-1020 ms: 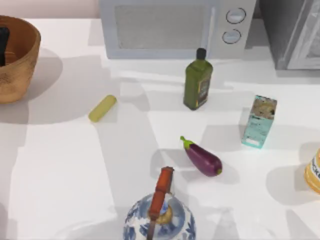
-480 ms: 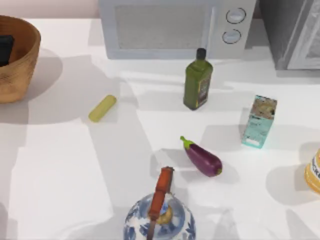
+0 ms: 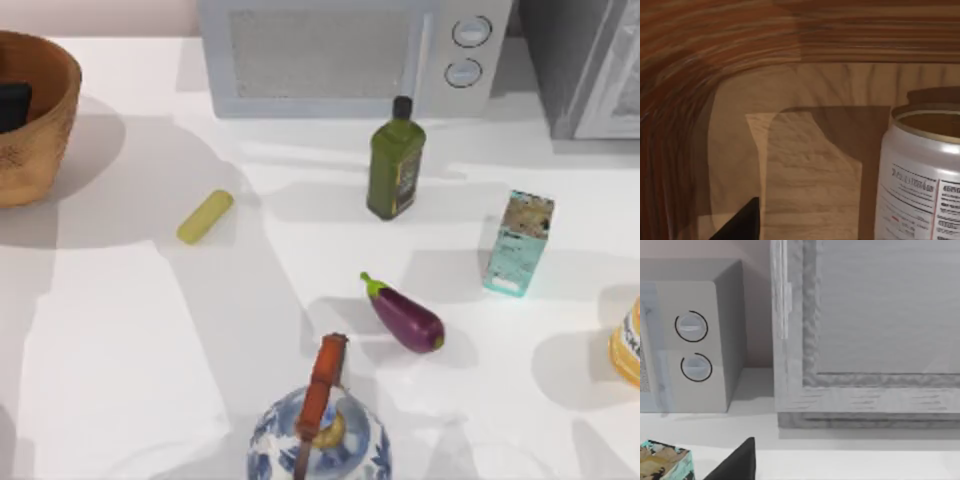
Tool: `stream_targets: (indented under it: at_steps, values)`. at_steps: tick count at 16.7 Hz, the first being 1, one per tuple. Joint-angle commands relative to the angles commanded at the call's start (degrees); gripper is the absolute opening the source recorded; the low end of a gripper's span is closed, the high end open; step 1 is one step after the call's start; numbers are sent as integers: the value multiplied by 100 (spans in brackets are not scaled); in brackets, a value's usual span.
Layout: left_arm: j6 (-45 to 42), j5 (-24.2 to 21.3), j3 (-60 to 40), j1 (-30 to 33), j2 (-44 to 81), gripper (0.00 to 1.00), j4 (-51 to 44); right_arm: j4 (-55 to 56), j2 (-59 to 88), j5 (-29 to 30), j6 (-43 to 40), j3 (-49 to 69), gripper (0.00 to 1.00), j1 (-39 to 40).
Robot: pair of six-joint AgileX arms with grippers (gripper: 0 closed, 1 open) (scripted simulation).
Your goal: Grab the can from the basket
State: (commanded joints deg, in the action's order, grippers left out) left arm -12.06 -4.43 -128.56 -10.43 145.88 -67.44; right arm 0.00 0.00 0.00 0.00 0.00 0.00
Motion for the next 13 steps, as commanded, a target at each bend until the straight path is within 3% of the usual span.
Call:
stream_targets:
  at_steps: [13]
  values:
    - [0, 0, 0, 0, 0, 2, 0, 0, 0, 0, 0, 0, 100, 0]
